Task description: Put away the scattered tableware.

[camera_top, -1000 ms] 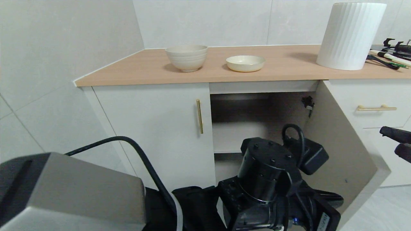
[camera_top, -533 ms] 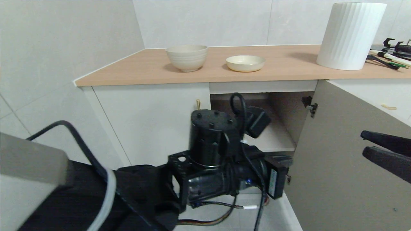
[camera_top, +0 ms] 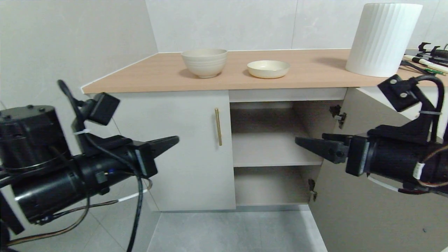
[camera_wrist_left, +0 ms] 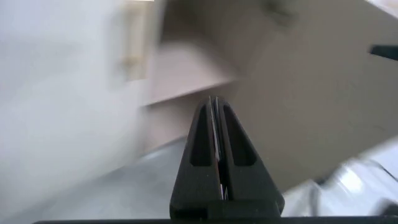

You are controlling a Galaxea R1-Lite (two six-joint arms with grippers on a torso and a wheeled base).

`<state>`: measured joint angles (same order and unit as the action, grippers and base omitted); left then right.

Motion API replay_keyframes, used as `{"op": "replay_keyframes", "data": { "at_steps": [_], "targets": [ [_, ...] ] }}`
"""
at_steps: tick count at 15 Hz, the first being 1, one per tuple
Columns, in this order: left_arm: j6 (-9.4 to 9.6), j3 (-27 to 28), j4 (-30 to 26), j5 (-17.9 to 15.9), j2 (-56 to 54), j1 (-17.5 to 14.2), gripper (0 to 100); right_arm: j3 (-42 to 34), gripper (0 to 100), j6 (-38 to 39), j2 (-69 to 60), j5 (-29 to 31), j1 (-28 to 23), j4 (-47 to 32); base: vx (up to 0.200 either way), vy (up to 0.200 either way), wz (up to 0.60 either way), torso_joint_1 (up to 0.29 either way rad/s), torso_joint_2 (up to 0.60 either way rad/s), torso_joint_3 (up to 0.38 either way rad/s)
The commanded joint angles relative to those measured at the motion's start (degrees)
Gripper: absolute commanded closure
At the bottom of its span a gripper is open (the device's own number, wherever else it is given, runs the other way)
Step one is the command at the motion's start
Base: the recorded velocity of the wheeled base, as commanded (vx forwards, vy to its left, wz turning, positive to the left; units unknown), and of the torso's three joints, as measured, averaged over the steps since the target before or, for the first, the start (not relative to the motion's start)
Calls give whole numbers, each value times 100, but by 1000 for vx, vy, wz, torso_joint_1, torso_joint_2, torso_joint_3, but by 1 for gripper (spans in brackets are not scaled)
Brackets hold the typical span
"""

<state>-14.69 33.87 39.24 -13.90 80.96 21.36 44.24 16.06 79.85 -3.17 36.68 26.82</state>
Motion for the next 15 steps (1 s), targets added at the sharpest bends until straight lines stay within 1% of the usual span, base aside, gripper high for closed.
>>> {"op": "replay_keyframes", "data": {
  "at_steps": [1, 3, 7, 8, 12, 15],
  "targets": [
    [1, -284, -83, -8, -695, -431, 100, 305, 0, 3, 602, 9, -82, 8, 0, 0, 0, 0, 0, 0],
    [54, -214, -145, -8, -722, -466, 100, 217, 0, 12, 514, 80, -91, -19, 0, 0, 0, 0, 0, 0],
    [54, -135, -329, -8, -748, -466, 100, 146, 0, -15, 189, 308, -91, -19, 0, 0, 0, 0, 0, 0],
    [54, -91, -382, -8, -766, -466, 0, 146, 0, -23, 127, 317, -91, -28, 0, 0, 0, 0, 0, 0],
    [36, 59, -400, 27, -739, -466, 0, 182, 0, -23, 66, 317, -91, -142, 0, 0, 0, 0, 0, 0],
    [72, 112, -373, 80, -827, -589, 0, 182, 0, -23, 40, 317, -91, -133, 0, 0, 0, 0, 0, 0]
  ]
}}
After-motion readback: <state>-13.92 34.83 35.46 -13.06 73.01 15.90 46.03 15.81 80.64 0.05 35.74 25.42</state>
